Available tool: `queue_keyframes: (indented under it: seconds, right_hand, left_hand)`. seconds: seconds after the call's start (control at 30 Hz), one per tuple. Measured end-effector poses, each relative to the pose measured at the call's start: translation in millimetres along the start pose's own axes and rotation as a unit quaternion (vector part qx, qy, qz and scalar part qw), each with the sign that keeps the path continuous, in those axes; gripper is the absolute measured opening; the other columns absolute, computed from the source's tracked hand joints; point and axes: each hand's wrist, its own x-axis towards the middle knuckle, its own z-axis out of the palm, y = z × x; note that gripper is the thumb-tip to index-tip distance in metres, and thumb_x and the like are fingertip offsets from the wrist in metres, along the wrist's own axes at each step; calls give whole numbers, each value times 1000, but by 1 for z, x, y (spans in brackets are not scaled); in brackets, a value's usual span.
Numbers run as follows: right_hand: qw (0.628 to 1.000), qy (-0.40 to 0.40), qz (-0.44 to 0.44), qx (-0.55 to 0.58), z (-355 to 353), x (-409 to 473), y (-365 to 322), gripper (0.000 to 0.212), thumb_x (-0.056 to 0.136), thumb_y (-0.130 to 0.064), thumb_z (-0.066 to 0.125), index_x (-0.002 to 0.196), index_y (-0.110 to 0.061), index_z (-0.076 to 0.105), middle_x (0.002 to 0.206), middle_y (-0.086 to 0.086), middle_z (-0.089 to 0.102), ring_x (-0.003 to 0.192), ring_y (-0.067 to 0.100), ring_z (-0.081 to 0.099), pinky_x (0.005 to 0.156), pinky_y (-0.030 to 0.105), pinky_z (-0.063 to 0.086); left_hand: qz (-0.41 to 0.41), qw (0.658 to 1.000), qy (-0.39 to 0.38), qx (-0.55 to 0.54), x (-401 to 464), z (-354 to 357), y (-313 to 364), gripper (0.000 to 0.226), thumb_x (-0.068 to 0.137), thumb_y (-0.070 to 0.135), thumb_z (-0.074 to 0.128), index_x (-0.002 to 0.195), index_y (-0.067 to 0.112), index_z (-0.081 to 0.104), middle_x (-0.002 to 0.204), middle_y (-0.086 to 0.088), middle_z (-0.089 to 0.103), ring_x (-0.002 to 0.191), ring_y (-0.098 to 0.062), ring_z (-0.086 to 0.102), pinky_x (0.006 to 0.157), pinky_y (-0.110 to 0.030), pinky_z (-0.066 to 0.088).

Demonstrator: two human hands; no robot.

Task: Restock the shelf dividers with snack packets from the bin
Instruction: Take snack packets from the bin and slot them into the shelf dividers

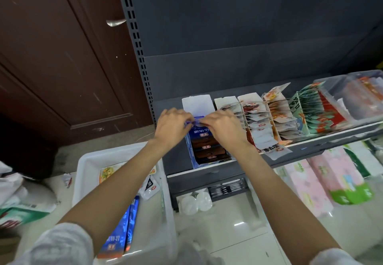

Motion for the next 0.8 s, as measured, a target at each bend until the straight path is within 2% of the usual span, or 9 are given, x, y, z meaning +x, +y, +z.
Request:
queue_keyframes:
  seconds: [0.1,0.13,0.2,0.27,0.37,0.47,0.57,0.7,0.8]
  right_hand:
    - [993,-112,40,16,3,-4,-12,45,81,8,54,122,-12,61,115,11,66,104,29,62,89,37,46]
    - [991,-111,53,45,1,-7,-17,51,80,11,51,126,-8,57,122,13,62,110,31,59,94,38,45]
    - [990,-45,66,115,-6,-19,-32,54,74,16,51,124,-4,59,122,15,62,110,32,60,95,38,48]
    - [979,48,74,183,-14,-34,-58,46,76,10,50,116,-7,65,112,11,67,101,26,63,89,31,49]
    - [964,52,45,257,-15,-52,-109,37,80,1,51,110,-14,68,104,3,69,91,17,64,80,25,49]
    - [951,-59,4,302,19,-59,-154,40,78,1,48,107,-17,68,105,-1,69,93,19,64,78,30,51]
    - [933,-185,30,307,76,-56,-181,40,84,-2,44,115,-17,65,118,1,63,105,23,59,86,37,51]
    - [924,-299,61,228,143,-38,-197,41,92,-7,46,133,-13,50,140,5,43,126,26,41,105,30,32]
    - [917,-319,123,205,182,-16,-205,45,97,-19,44,141,-12,39,149,11,31,135,29,30,111,34,26]
  left_hand:
    - [18,999,-4,39,-11,0,2,28,90,23,56,117,23,64,121,3,62,111,-22,52,90,-33,35]
    - [20,999,14,25,-17,-3,2,29,89,22,57,117,22,64,119,2,62,109,-23,53,89,-34,37]
    - [9,996,79,-29,-35,-12,0,27,86,25,55,110,21,68,107,2,66,98,-24,59,82,-34,45]
    - [-50,984,146,-93,-66,-20,-8,29,85,31,48,104,23,68,96,6,67,88,-17,59,76,-28,46]
    - [-188,949,180,-177,-128,-19,-31,26,84,26,50,106,23,63,90,11,65,83,-8,57,72,-21,41]
    - [-348,903,133,-215,-193,6,-66,26,86,13,59,111,21,56,89,12,64,85,-12,59,69,-28,41]
    - [-446,875,49,-180,-240,44,-102,31,84,13,62,114,16,55,104,0,64,99,-25,59,79,-36,45]
    - [-434,887,-99,-125,-253,78,-135,48,87,16,60,132,9,47,131,-12,51,118,-33,46,94,-41,39]
    - [-376,912,-120,-108,-233,91,-162,57,88,18,57,142,13,37,144,-11,39,130,-31,37,103,-40,35]
